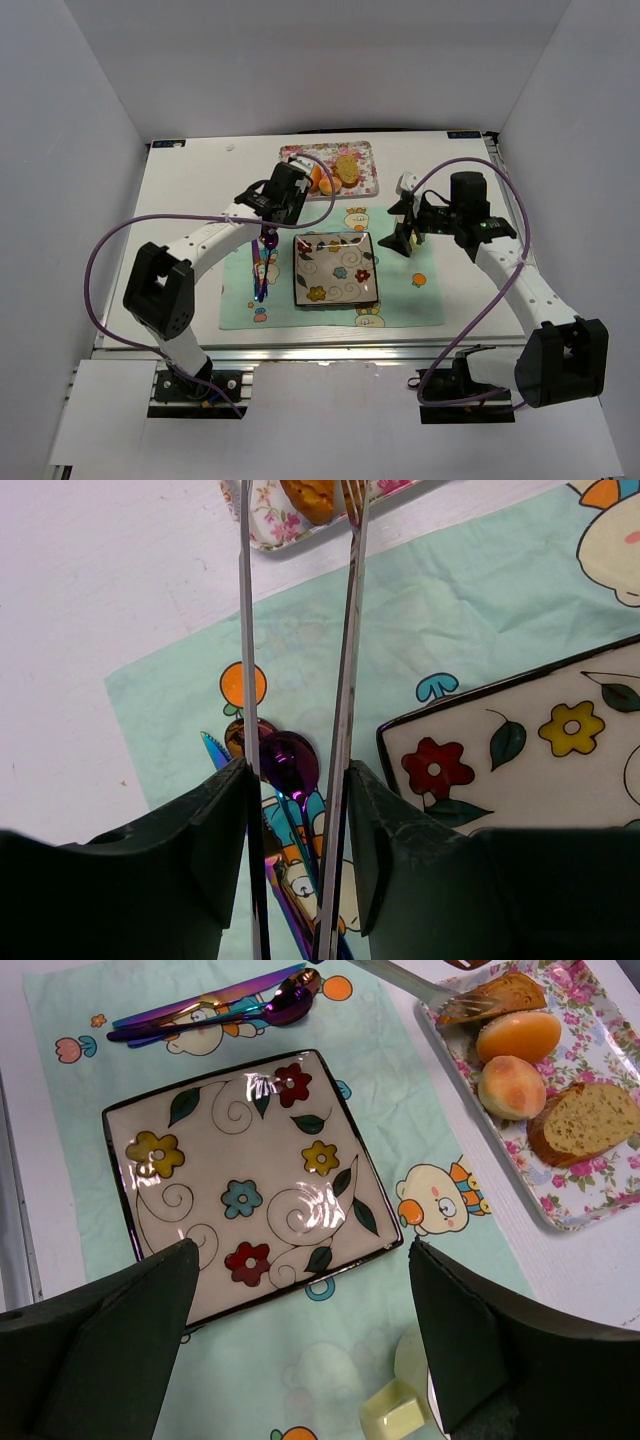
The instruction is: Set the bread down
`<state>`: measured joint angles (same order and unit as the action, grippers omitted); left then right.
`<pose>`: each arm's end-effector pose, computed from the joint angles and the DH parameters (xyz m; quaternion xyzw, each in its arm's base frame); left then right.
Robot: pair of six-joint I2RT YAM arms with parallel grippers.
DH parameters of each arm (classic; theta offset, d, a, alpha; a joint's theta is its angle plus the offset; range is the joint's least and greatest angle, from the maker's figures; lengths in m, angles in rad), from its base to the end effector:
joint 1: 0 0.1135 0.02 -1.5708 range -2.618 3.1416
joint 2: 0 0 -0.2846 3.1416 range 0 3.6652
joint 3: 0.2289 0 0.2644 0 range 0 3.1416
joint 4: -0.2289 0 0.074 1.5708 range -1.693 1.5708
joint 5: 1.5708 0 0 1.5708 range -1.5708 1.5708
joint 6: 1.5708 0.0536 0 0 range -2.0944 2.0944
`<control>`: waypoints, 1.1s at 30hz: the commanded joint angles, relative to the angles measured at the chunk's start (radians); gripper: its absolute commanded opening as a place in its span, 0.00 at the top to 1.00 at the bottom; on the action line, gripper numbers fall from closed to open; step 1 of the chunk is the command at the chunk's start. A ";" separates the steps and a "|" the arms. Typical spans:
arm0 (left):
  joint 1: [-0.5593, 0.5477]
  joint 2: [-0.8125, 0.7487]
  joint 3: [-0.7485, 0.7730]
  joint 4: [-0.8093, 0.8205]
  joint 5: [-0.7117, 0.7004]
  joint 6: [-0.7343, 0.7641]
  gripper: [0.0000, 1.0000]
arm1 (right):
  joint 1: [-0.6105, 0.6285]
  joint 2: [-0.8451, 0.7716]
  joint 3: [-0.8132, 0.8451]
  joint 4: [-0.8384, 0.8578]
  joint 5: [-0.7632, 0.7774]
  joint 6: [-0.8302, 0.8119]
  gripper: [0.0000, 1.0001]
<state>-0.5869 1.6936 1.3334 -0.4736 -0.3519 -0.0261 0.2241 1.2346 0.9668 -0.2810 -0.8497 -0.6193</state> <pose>0.3437 -0.2064 0.2693 0.1936 0.9000 0.0487 0.3874 0.2676 0.1023 0.3148 -0.5092 0.6426 0.2651 0.5075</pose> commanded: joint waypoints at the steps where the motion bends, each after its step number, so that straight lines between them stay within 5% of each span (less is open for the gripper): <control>1: -0.008 -0.009 -0.010 0.033 -0.004 0.011 0.48 | -0.005 -0.020 0.004 0.022 -0.029 0.006 0.11; 21: -0.008 0.092 0.019 0.064 -0.050 0.006 0.48 | -0.008 -0.023 0.010 0.020 -0.040 0.006 0.11; 26: -0.008 0.081 0.033 0.050 -0.055 -0.006 0.74 | -0.009 -0.026 0.012 0.019 -0.041 0.006 0.11; 33: -0.008 -0.024 -0.013 0.021 -0.042 -0.041 0.88 | -0.012 -0.029 0.013 0.017 -0.046 0.007 0.11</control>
<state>-0.5892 1.7851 1.3228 -0.4488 -0.3870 -0.0425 0.2173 1.2335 0.9668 -0.2810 -0.8677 -0.6159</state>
